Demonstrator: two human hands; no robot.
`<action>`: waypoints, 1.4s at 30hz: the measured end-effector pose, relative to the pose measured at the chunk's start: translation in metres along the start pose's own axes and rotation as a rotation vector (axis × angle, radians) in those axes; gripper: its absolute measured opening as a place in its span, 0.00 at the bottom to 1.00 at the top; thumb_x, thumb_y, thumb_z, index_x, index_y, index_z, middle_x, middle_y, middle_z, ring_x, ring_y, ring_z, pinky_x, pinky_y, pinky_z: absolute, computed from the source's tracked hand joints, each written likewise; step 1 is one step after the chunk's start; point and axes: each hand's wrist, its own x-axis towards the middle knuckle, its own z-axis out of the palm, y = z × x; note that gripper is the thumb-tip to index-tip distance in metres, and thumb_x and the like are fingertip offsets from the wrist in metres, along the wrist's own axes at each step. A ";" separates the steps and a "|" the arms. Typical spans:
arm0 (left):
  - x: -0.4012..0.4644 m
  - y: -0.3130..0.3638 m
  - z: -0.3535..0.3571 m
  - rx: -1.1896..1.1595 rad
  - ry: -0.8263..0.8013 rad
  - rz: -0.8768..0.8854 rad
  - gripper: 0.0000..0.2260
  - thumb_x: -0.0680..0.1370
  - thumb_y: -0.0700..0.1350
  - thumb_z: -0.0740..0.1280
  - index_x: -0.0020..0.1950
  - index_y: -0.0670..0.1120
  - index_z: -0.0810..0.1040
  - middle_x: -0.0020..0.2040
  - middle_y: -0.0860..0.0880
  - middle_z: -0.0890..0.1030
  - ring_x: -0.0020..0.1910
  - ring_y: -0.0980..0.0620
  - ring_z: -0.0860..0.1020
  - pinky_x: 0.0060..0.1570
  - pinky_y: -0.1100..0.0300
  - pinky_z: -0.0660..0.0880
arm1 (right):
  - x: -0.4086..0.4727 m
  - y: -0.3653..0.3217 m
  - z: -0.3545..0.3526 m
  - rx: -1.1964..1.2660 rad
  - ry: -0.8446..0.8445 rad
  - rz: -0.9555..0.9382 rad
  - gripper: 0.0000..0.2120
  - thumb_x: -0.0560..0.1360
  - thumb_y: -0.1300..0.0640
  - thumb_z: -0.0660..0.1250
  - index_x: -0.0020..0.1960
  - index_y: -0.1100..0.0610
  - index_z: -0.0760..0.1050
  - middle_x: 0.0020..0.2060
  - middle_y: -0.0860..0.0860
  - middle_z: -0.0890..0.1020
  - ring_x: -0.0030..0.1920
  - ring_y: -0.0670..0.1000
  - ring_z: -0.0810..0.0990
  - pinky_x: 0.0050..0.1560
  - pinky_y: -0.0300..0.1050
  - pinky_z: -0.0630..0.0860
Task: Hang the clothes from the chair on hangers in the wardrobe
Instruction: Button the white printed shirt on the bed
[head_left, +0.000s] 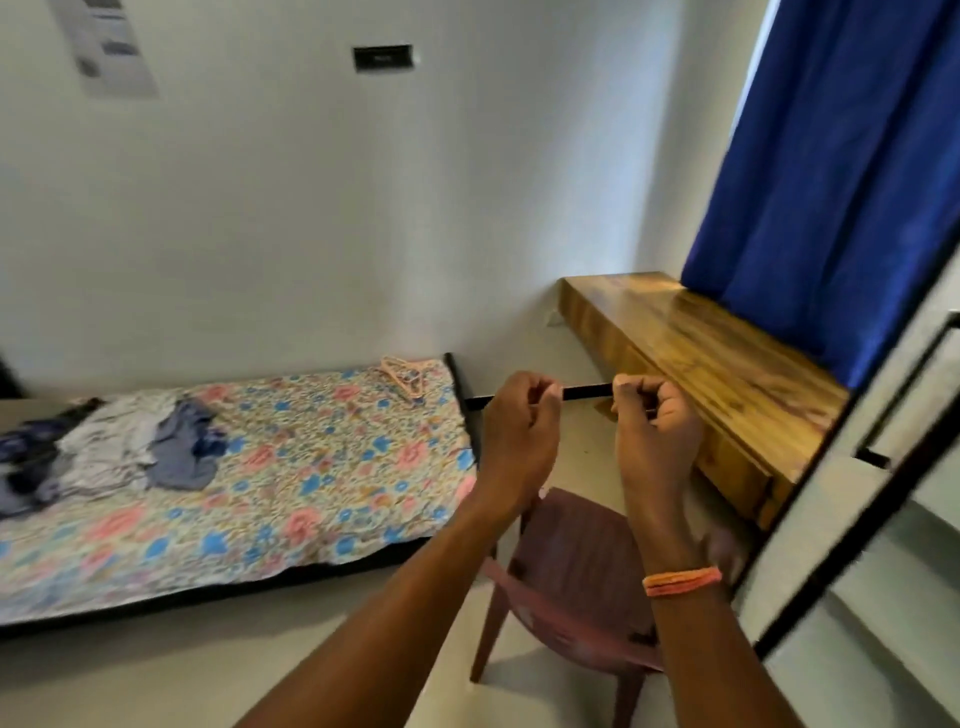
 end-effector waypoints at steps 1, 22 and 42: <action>0.002 -0.020 -0.021 0.002 0.026 -0.064 0.05 0.82 0.46 0.63 0.48 0.51 0.77 0.42 0.49 0.81 0.41 0.53 0.80 0.45 0.48 0.80 | -0.009 0.008 0.025 -0.017 -0.038 0.039 0.07 0.77 0.53 0.69 0.42 0.53 0.77 0.35 0.48 0.81 0.35 0.44 0.77 0.43 0.49 0.77; 0.264 -0.333 -0.339 0.195 0.457 -0.555 0.07 0.83 0.48 0.62 0.50 0.46 0.75 0.46 0.45 0.79 0.45 0.41 0.80 0.46 0.41 0.78 | -0.035 0.106 0.568 -0.055 -0.776 0.243 0.08 0.76 0.57 0.69 0.40 0.59 0.78 0.35 0.54 0.81 0.35 0.52 0.77 0.37 0.44 0.73; 0.512 -0.753 -0.596 0.419 0.378 -1.009 0.10 0.81 0.39 0.61 0.40 0.39 0.74 0.38 0.40 0.77 0.39 0.40 0.76 0.40 0.50 0.71 | -0.098 0.310 1.041 -0.415 -1.145 0.625 0.14 0.78 0.59 0.68 0.37 0.64 0.71 0.41 0.69 0.78 0.34 0.55 0.71 0.39 0.49 0.72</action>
